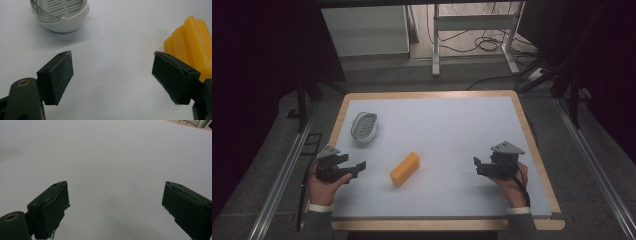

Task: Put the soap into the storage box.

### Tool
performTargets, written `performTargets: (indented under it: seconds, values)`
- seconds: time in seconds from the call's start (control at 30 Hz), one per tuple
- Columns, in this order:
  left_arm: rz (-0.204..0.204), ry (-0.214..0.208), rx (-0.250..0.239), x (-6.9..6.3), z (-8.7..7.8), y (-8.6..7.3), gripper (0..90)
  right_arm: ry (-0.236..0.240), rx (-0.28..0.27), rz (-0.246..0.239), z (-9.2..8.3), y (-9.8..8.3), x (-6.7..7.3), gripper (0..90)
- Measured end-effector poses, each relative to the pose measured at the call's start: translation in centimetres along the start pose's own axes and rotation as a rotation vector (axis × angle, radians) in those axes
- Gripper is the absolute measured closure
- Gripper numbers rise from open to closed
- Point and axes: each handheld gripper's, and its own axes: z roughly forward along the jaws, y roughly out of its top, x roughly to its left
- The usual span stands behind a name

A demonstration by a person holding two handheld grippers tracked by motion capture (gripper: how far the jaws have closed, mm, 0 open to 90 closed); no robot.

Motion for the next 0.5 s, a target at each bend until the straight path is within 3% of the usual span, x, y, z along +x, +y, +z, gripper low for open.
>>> performTargets:
  seconds: [0.17,0.5]
  values:
    - [0.013,-0.012,0.022,0.12,0.27,-0.12,18.0,0.015,0.008,-0.013,0.02,-0.07,0.25,7.7]
    - [0.01,-0.01,0.025,0.06,0.04,-0.06,19.6,0.02,0.021,0.015,-0.38,-0.45,-0.6,7.7]
